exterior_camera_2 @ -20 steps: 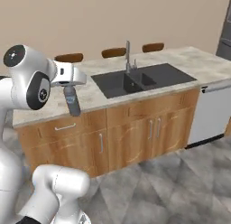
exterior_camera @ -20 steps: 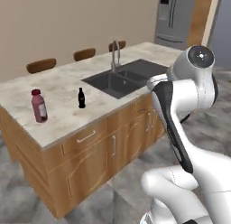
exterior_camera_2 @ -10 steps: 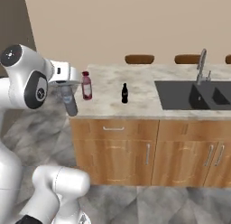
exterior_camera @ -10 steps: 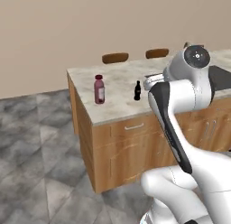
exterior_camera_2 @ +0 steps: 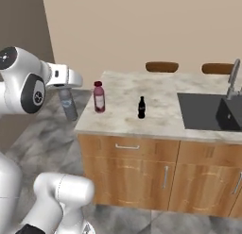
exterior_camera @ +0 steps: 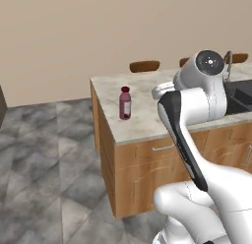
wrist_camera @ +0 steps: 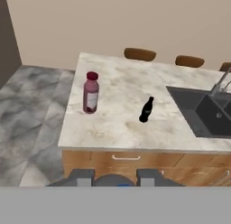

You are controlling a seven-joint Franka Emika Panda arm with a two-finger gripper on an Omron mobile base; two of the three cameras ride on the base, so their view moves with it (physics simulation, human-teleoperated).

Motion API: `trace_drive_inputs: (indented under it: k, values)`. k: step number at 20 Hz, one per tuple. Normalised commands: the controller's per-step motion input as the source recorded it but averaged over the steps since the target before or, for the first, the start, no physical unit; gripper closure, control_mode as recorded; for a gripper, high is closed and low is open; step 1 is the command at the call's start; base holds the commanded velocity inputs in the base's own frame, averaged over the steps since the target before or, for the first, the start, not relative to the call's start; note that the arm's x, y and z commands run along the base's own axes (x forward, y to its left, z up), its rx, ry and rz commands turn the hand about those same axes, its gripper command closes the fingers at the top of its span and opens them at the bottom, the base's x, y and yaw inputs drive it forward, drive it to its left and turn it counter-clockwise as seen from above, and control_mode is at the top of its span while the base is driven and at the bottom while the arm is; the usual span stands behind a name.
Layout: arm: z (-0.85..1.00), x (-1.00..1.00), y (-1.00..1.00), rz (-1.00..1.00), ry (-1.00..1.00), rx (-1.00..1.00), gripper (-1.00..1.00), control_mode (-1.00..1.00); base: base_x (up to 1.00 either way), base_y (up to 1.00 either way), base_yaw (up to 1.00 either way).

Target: Move the drinks to the dining counter.

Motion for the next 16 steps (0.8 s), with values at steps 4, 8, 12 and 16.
trace_drive_inputs:
  k: [4,8,12,16]
  values:
    - [0.00,0.00,0.00,0.00,0.00,0.00,1.00,1.00,0.93,-0.39,0.00]
    - [0.00,0.00,0.00,0.00,0.00,0.00,1.00,1.00,0.86,-0.54,0.00]
    - [0.00,0.00,0.00,0.00,0.00,0.00,1.00,1.00,0.22,-0.69,0.03]
    - [0.00,0.00,0.00,0.00,0.00,0.00,1.00,1.00,0.02,-0.04,0.01]
